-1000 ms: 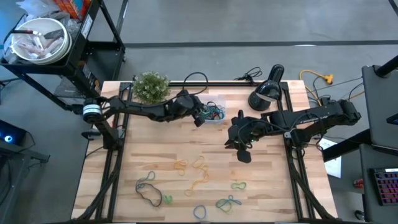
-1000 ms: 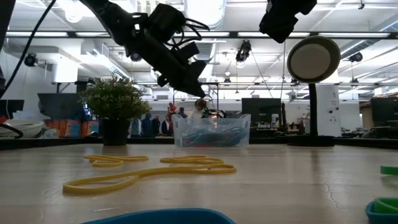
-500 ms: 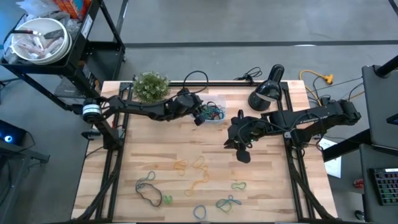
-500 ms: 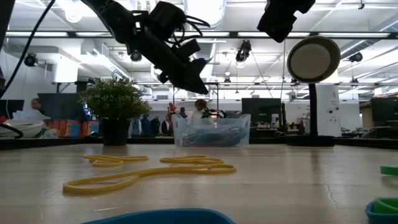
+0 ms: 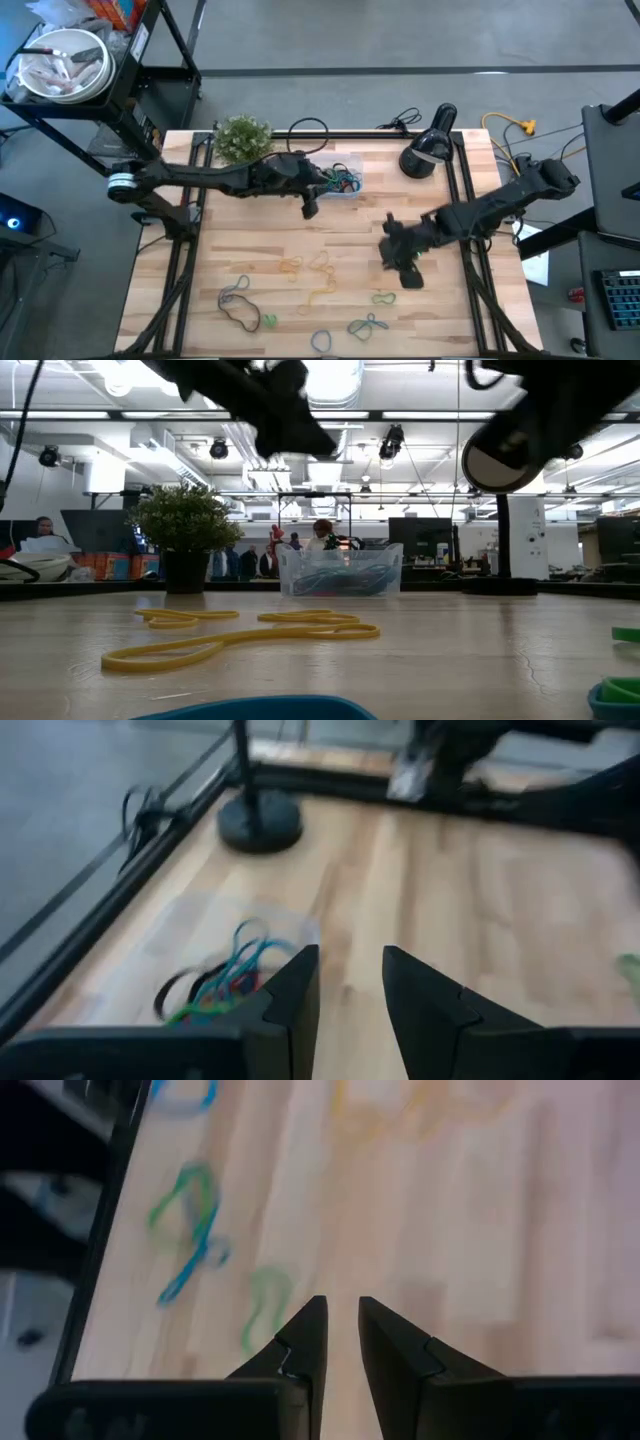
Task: Pick and place rubber bands into bin
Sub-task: Put the green rubberband into the transparent bin
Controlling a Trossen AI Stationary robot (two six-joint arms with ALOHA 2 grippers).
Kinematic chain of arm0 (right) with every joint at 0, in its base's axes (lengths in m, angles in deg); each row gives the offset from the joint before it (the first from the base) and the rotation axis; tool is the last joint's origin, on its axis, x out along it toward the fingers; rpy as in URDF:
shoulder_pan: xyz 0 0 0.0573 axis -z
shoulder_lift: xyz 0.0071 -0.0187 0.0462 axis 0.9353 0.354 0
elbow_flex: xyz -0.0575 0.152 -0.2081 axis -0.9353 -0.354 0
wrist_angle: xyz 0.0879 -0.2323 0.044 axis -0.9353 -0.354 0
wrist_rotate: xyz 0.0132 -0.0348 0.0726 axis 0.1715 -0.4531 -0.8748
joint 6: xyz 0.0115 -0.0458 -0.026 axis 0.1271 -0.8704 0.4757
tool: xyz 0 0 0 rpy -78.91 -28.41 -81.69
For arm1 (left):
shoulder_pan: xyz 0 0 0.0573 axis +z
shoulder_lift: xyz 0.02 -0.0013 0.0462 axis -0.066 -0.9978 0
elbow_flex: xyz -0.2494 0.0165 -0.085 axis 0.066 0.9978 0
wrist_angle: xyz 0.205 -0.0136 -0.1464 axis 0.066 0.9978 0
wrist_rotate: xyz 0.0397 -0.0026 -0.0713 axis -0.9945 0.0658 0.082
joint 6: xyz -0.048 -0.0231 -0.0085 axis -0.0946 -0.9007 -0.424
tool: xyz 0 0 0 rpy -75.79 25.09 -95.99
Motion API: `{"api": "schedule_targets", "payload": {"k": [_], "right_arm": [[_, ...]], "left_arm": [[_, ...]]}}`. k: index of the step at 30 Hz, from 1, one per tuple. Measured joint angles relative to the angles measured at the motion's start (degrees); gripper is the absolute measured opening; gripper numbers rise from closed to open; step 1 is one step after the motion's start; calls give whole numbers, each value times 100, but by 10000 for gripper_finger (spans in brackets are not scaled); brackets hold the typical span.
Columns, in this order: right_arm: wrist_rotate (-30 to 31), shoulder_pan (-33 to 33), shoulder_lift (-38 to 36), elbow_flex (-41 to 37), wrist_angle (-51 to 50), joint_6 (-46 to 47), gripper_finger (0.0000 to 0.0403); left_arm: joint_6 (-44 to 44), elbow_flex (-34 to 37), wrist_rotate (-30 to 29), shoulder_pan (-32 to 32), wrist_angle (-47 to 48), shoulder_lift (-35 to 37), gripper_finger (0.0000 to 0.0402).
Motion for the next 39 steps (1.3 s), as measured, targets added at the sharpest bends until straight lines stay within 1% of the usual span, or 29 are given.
{"api": "schedule_targets", "payload": {"k": [3, 6, 8, 11, 13, 18, 21, 28, 39], "right_arm": [[1, -423, 3, -361, 237, 322, 57], [69, -695, 3, -616, 489, 705, 57], [234, -805, 24, -680, 601, 882, 57], [476, -875, 172, -686, 727, 915, 57], [524, -875, 344, -686, 848, 912, 57], [526, -940, 850, -680, 1183, 891, 57], [515, -1027, 1030, -682, 1289, 902, 57], [563, -1214, 1170, -583, 1383, 943, 57], [580, -1286, 1624, -433, 1383, 933, 57]], "left_arm": [[107, 23, 0, -204, -19, 350, 96], [119, 27, -3, -340, 23, 661, 96], [119, 27, -6, -412, -23, 827, 96], [120, 49, -9, -505, -5, 1043, 96], [104, 52, -7, -558, 22, 1126, 96], [83, 60, -1, -723, 128, 1241, 96], [70, 58, 2, -832, 283, 1242, 96], [62, 62, 2, -1027, 525, 1240, 96], [-34, 69, -13, -1050, 644, 1233, 96]]}}
